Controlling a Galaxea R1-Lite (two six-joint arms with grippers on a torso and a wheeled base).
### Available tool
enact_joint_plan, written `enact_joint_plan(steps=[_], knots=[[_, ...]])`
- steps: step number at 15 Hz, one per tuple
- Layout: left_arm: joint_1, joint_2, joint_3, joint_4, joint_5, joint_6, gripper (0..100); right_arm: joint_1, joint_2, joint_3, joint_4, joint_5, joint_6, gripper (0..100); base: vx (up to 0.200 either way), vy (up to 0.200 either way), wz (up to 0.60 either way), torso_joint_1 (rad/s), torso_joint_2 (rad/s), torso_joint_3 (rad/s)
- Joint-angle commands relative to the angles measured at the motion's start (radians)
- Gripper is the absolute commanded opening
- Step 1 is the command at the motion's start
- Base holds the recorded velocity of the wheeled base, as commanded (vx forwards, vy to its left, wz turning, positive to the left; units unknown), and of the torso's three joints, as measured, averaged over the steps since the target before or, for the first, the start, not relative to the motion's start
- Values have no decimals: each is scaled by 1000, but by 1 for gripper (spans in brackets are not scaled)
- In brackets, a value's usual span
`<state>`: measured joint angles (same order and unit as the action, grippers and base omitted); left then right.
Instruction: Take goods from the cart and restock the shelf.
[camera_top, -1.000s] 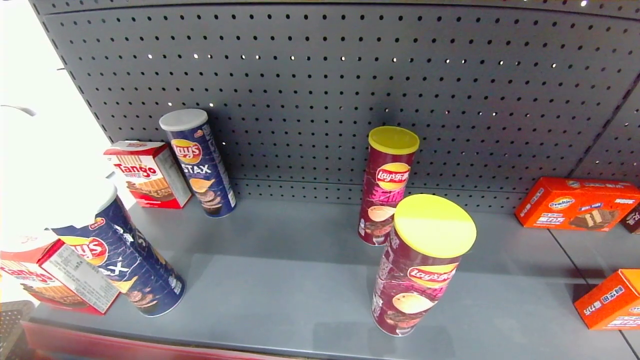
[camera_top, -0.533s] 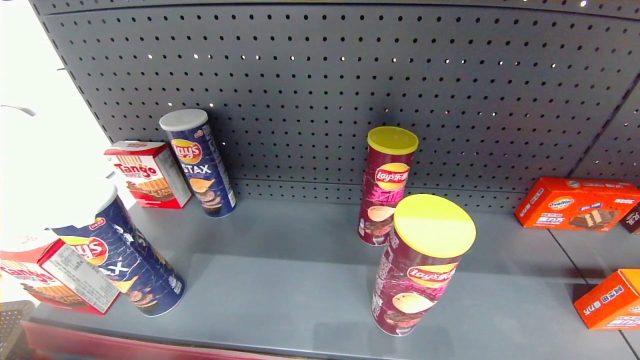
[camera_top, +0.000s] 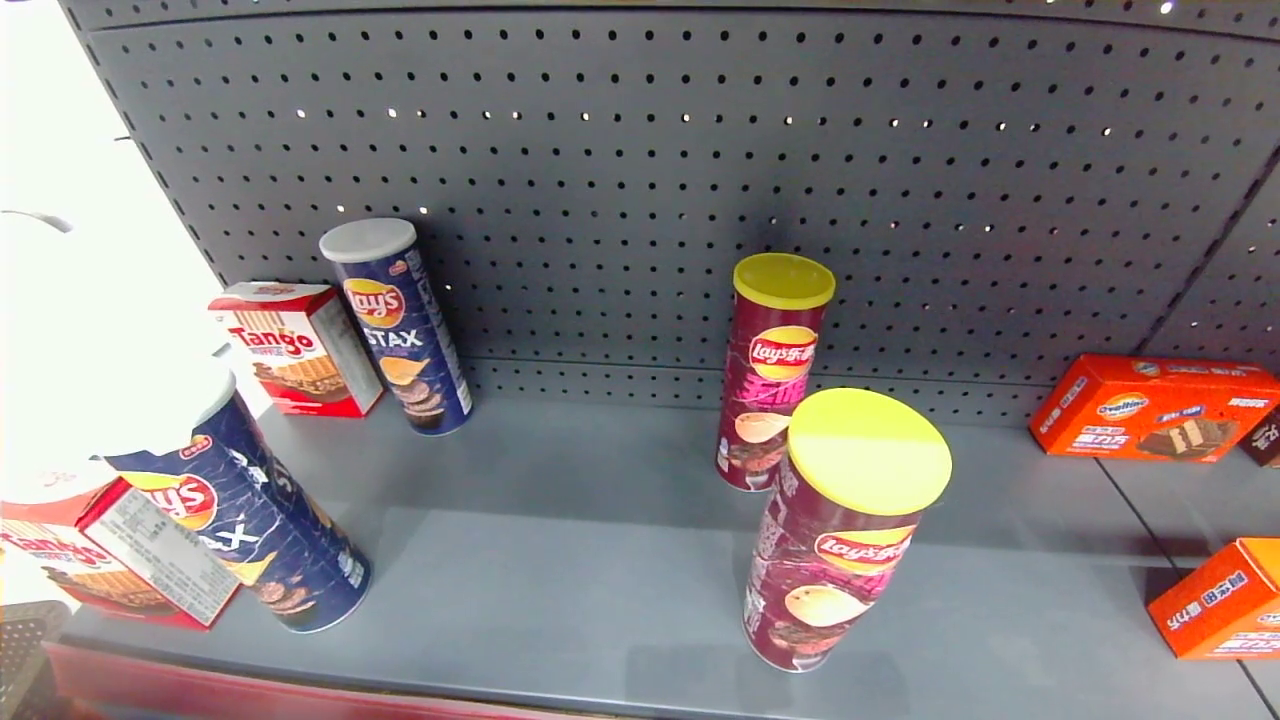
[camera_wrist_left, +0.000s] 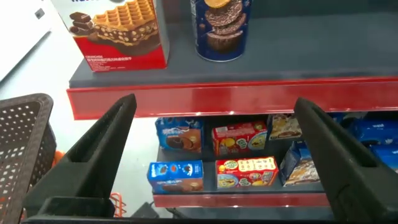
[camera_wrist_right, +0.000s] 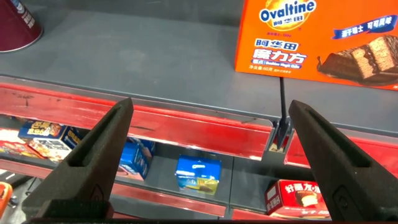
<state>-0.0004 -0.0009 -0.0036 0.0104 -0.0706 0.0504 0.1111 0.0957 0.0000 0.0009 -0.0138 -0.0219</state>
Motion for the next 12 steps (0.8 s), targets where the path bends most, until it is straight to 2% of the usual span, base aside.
enact_joint_plan(steps=[1, 2, 3, 4, 5, 6, 7, 10, 12], knots=[[-1, 4, -1, 2, 0, 0, 100, 2, -1, -14, -7, -12, -6, 100, 0, 0, 0, 0, 0, 0], [-1, 5, -1, 3, 0, 0, 100, 16, 121, -199, -16, -25, 65, 100, 0, 0, 0, 0, 0, 0], [-1, 5, -1, 2, 0, 0, 100, 22, 363, -376, -1, -20, 125, 100, 0, 0, 0, 0, 0, 0], [-3, 5, -1, 3, 0, 0, 100, 47, 438, -433, -24, 23, 114, 100, 0, 0, 0, 0, 0, 0], [-1, 5, -1, 3, 0, 0, 100, 102, 504, -466, -45, 109, 43, 100, 0, 0, 0, 0, 0, 0], [-1, 5, -1, 3, 0, 0, 100, 130, 578, -483, -48, 129, -6, 100, 0, 0, 0, 0, 0, 0], [-1, 5, -1, 3, 0, 0, 100, 137, 611, -488, -56, 132, -12, 100, 0, 0, 0, 0, 0, 0], [-1, 5, -1, 3, 0, -1, 100, 300, 809, -454, -190, 160, -41, 100, 0, 0, 0, 0, 0, 0], [-1, 5, -1, 3, 0, -1, 100, 357, 868, -454, -200, 158, -41, 100, 0, 0, 0, 0, 0, 0]])
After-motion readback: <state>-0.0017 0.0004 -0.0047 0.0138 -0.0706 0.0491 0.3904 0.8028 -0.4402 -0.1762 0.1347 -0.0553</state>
